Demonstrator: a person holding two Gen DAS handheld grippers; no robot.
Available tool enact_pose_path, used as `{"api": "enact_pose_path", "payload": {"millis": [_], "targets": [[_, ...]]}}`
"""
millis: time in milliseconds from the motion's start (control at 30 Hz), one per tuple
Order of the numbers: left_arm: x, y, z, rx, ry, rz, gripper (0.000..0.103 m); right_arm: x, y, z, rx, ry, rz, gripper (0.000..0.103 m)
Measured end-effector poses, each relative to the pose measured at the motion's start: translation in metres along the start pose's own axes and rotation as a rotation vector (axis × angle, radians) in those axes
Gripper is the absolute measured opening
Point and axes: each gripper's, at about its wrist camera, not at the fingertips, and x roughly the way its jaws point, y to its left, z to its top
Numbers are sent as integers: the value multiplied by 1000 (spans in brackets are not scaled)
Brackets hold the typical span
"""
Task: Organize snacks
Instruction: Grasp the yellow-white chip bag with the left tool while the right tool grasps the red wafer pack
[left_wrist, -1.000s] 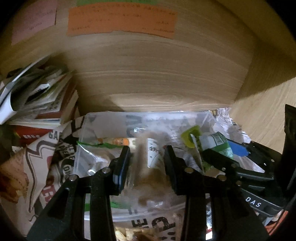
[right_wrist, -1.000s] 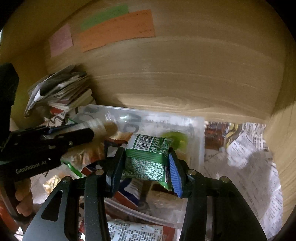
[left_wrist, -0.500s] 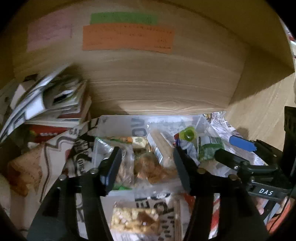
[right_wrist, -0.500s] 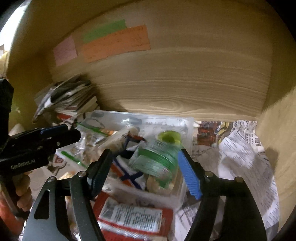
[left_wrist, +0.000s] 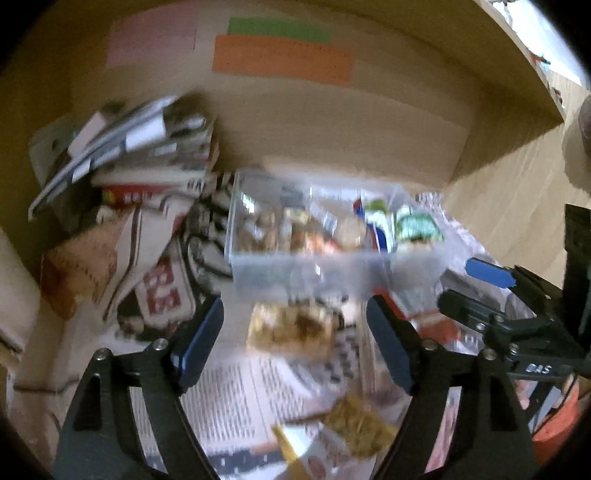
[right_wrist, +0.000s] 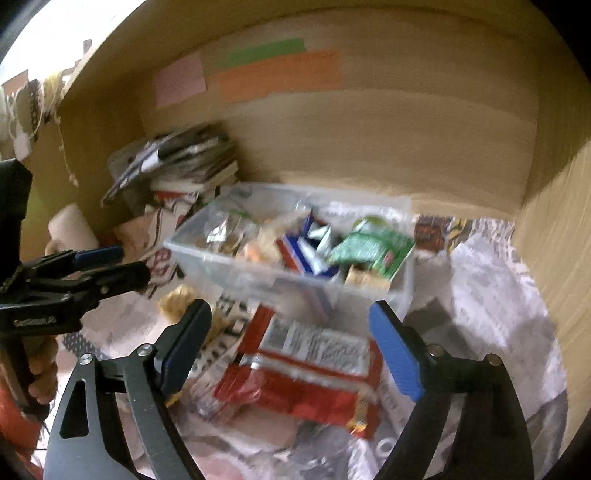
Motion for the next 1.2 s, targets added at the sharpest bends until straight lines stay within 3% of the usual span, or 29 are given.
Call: {"api": "enact_pose_path", "payload": {"millis": [267, 367, 433, 667, 833, 1067, 1200], "targets": [[-2, -3, -40, -22, 99, -30, 81, 28, 11, -34, 9, 117, 25, 86], [-6, -5, -52, -22, 110, -31, 85, 26, 10, -40, -11, 116, -6, 79], [-9, -6, -56, -24, 115, -31, 89, 21, 8, -41, -11, 114, 11, 68], [-13, -12, -73, -38, 119, -36, 98, 7, 7, -52, -15, 126, 3, 54], [0, -14, -86, 2, 149, 31, 98, -3, -11, -63, 34, 142, -23, 41], [0, 12, -88, 3, 125, 134, 98, -21, -36, -71, 96, 146, -93, 42], [2, 31, -85, -27, 122, 155, 98, -25, -45, -72, 182, 151, -53, 45]]}}
